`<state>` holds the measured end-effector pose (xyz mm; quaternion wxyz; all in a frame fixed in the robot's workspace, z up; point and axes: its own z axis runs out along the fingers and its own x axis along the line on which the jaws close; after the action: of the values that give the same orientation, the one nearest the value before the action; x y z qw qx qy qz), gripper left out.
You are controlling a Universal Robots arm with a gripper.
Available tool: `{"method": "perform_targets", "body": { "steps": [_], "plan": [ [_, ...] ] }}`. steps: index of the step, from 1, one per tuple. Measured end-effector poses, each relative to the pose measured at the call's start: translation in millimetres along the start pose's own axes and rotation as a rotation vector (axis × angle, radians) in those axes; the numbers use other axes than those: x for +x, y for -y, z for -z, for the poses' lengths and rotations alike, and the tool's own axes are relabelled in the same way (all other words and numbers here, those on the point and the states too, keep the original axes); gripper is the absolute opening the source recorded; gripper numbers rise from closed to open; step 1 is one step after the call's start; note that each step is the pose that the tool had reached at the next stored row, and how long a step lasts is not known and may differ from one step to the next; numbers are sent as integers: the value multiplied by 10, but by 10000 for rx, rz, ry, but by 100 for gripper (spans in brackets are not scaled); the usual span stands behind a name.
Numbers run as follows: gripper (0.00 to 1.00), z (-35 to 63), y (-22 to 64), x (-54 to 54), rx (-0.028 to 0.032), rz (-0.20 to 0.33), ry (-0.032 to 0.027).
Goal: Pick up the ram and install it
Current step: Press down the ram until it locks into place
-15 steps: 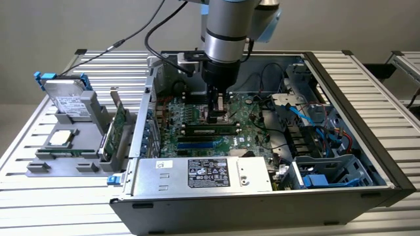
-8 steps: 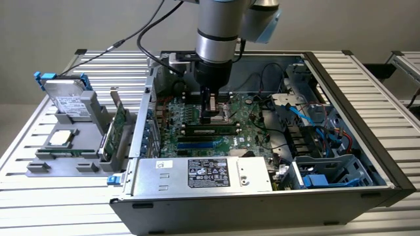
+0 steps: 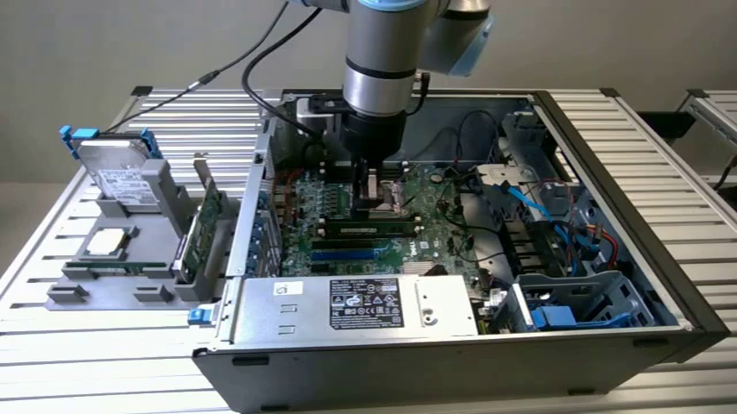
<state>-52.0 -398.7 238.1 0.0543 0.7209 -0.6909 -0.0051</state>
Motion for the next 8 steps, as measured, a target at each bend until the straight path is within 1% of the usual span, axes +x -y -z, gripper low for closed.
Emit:
{"method": "perform_targets", "body": {
  "steps": [8],
  "plan": [
    [10,-57,3,-4,0,0,0]
  ]
}}
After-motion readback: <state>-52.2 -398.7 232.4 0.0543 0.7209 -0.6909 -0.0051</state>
